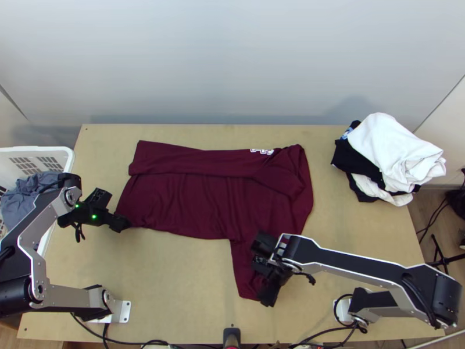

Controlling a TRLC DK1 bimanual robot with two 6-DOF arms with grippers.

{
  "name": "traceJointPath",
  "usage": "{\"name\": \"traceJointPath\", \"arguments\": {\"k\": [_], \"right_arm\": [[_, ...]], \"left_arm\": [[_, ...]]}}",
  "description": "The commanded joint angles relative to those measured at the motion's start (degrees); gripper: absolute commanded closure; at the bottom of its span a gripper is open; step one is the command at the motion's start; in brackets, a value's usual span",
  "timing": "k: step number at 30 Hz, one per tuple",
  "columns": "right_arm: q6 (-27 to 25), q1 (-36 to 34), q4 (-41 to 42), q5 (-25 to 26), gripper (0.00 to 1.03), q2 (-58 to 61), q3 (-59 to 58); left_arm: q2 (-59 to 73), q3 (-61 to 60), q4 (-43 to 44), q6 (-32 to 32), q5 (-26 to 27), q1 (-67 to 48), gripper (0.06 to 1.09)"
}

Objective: Fold the t-shirt

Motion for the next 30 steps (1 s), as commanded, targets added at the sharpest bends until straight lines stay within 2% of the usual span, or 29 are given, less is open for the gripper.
{"name": "traceJointPath", "arguments": {"k": [1, 4, 6, 9, 11, 12, 15, 21, 30], "right_arm": [[0.38, 1.31, 5.10, 1.74, 0.52, 3.09, -0.66], [0.38, 1.84, 6.41, 1.74, 0.83, 2.91, -1.28], [0.47, 2.02, 7.03, 1.74, 0.97, 2.73, -1.89], [0.73, 1.93, 7.56, 1.74, 0.99, 2.03, -2.68], [1.09, 1.93, 7.82, 2.27, 0.99, 1.24, -3.21], [1.17, 1.93, 7.82, 2.88, 0.99, 0.98, -3.39], [1.52, 1.49, 7.82, 3.23, 0.99, -0.34, -3.91], [2.67, -1.15, 8.08, 4.64, 0.99, -2.54, -4.35], [1.79, -14.07, 4.92, 6.40, 0.99, -9.22, -0.31]], "left_arm": [[0.09, -0.25, -0.10, 0.41, -0.03, -0.35, 0.11], [-0.17, -0.95, -0.28, 0.15, 0.06, -0.88, 0.11], [-0.53, -1.30, -0.28, 0.24, 0.06, -0.88, 0.11], [-0.61, -1.48, -0.37, -0.03, 0.06, -0.96, 0.12], [-1.05, -1.30, -0.37, -0.38, 0.24, -0.96, 0.29], [-1.41, -1.13, -0.37, -0.73, 0.59, -0.96, 0.42], [-2.20, -0.43, -0.54, -1.17, 1.91, -1.05, 1.06], [-3.43, 0.80, -0.89, -3.72, 1.99, -1.14, 1.05], [-3.87, 8.01, -3.09, -8.03, 1.99, -1.75, 1.05]]}}
